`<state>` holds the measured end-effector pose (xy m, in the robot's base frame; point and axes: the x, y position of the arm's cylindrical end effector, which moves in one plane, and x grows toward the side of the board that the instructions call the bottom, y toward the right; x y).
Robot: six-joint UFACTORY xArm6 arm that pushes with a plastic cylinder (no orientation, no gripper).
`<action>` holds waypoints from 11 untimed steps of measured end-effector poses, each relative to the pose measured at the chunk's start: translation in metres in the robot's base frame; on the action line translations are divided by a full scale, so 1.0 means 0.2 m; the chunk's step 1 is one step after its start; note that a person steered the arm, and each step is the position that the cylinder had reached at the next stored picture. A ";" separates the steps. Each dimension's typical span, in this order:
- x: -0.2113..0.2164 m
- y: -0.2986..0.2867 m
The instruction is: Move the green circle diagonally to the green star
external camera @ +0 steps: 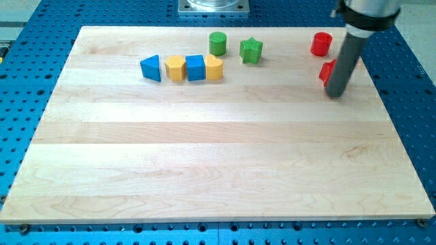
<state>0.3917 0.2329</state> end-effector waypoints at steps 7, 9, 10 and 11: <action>-0.28 -0.96; -0.57 -1.03; -0.56 -1.15; -0.58 -1.25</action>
